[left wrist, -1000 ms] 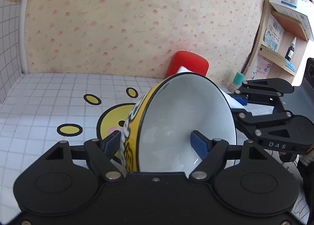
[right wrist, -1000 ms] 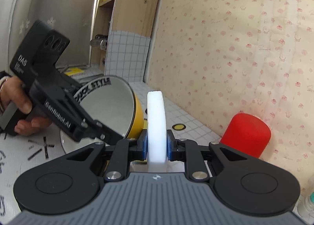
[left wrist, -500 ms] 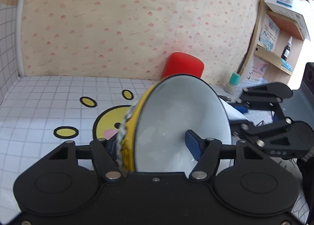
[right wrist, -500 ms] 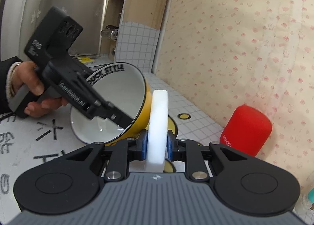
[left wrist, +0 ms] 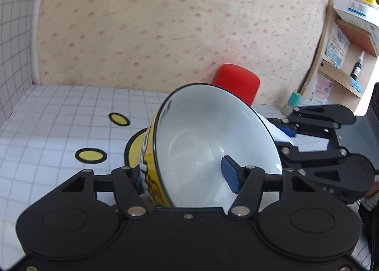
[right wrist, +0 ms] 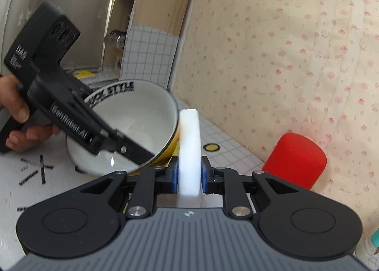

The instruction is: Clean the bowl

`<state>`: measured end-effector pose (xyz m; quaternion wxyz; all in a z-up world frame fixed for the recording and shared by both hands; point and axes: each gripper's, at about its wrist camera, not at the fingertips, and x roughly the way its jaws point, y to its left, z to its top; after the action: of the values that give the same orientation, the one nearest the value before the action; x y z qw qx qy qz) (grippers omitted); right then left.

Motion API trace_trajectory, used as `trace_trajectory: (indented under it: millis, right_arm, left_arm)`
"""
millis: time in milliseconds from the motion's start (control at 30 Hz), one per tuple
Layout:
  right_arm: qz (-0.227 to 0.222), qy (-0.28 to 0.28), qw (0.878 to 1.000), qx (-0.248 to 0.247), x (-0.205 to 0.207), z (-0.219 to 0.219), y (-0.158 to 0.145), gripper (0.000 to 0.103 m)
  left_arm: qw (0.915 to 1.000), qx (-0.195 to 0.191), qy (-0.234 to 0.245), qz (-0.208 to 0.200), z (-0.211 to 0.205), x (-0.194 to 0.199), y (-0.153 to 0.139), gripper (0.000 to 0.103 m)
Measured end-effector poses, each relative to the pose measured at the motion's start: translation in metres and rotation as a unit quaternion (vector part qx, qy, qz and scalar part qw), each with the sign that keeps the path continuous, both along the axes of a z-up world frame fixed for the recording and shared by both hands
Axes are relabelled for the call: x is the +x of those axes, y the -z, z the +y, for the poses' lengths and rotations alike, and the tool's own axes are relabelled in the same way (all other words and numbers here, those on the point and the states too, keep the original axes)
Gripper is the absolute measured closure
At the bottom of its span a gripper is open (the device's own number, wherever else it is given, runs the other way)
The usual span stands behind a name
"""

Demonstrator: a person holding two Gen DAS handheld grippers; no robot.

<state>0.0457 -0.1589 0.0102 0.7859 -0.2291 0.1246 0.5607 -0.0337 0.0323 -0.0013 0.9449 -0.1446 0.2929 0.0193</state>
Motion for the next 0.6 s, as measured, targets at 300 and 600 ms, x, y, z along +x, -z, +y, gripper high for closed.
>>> trace_trajectory:
  millis: [300, 600]
  right_arm:
    - [0.003, -0.001, 1.0, 0.012, -0.001, -0.005, -0.002, 0.081]
    - [0.011, -0.016, 0.999, 0.028, -0.004, -0.01, -0.008, 0.081]
  left_arm:
    - [0.9999, 0.015, 0.002, -0.005, -0.007, -0.003, -0.001, 0.042]
    - [0.9997, 0.016, 0.002, -0.019, -0.02, -0.012, -0.004, 0.041]
